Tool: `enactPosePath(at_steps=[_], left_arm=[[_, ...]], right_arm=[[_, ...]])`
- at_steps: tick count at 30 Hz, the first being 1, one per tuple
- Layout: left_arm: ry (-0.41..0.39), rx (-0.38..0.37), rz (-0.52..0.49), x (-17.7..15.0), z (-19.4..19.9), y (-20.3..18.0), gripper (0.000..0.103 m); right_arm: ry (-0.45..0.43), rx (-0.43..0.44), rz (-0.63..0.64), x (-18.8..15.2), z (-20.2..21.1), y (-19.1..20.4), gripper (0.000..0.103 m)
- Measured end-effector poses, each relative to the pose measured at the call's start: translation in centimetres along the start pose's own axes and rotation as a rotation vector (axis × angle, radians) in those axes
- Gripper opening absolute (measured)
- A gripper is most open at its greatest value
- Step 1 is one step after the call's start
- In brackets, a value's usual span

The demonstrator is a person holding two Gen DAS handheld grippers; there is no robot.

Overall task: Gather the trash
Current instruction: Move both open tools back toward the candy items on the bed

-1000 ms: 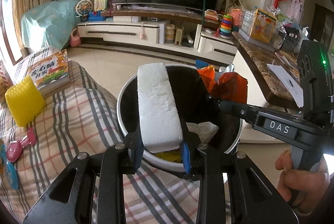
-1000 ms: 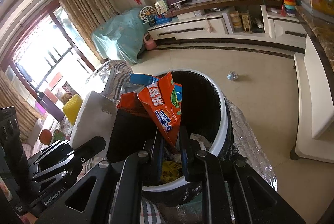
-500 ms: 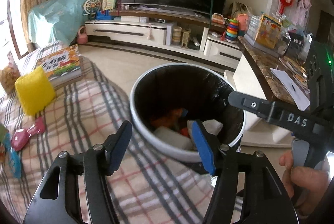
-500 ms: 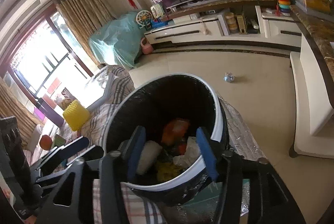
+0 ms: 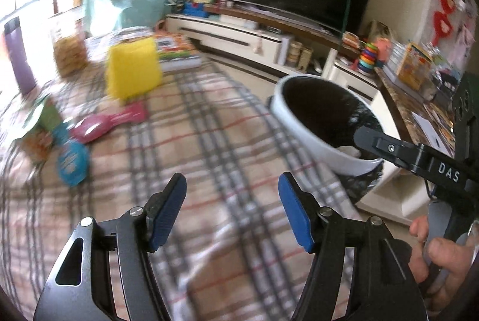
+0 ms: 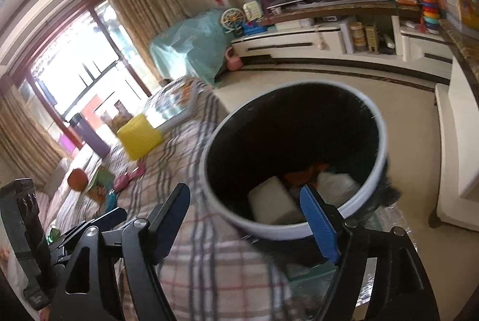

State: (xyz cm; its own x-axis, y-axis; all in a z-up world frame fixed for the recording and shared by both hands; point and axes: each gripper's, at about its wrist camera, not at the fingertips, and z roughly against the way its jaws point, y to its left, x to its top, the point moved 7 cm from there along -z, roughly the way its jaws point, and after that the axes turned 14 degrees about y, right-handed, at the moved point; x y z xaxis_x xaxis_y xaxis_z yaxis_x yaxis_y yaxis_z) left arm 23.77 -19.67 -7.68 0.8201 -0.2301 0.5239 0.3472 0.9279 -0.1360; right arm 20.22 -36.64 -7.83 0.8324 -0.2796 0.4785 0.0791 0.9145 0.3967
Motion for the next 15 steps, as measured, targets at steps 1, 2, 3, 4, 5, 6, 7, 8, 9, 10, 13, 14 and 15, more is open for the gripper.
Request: enactPosePath(at_steps=[1, 2, 3, 4, 5, 6, 7, 8, 9, 10, 13, 14, 15], left_arm=[[-0.001, 0.004, 0.022, -0.4, 0.3, 1.0, 0.065], [-0.001, 0.006, 0.035, -0.6, 0.4, 1.6, 0.065], [-0.002, 0.012, 0.052, -0.9, 0.7, 2.5, 0.065], [-0.002, 0.02, 0.064, -1.2, 0.8, 3.2, 0.065], [-0.003, 0.025, 0.071, -1.4, 1.0, 3.7, 0.065], [-0.005, 0.032, 0.08, -1.6, 1.2, 4.3, 0.065], [-0.007, 0.038, 0.089, -1.9, 1.4, 4.9, 0.065], [-0.009, 0.046, 0.099, -2.3, 1.6, 5.6, 0.065], [-0.01, 0.052, 0.106, -2.5, 1.7, 6.0, 0.065], [-0.011, 0.059, 0.115, -2.8, 1.9, 6.6, 0.065], [-0.01, 0.069, 0.146, -3.5, 2.3, 8.3, 0.065], [-0.009, 0.073, 0.155, -3.6, 2.3, 8.8, 0.065], [-0.009, 0.079, 0.162, -3.8, 2.4, 9.3, 0.065]], right_arm=[[0.005, 0.006, 0.005, -0.2, -0.3, 0.4, 0.078], [0.013, 0.014, 0.012, -0.4, -0.6, 1.0, 0.078], [0.015, 0.018, 0.02, -0.7, -0.8, 1.5, 0.079], [0.013, 0.019, 0.029, -0.9, -0.9, 2.0, 0.079], [0.013, 0.019, 0.037, -1.0, -1.0, 2.5, 0.08], [0.015, 0.022, 0.045, -1.3, -1.2, 3.1, 0.081], [0.019, 0.023, 0.054, -1.4, -1.3, 3.7, 0.081], [0.02, 0.027, 0.066, -1.6, -1.4, 4.4, 0.081], [0.023, 0.034, 0.084, -1.7, -1.6, 5.2, 0.081], [0.025, 0.038, 0.096, -1.8, -1.7, 5.7, 0.081], [0.037, 0.052, 0.123, -2.0, -2.3, 7.3, 0.081], [0.04, 0.056, 0.128, -2.0, -2.5, 7.7, 0.081], [0.045, 0.058, 0.135, -2.1, -2.7, 8.2, 0.081]])
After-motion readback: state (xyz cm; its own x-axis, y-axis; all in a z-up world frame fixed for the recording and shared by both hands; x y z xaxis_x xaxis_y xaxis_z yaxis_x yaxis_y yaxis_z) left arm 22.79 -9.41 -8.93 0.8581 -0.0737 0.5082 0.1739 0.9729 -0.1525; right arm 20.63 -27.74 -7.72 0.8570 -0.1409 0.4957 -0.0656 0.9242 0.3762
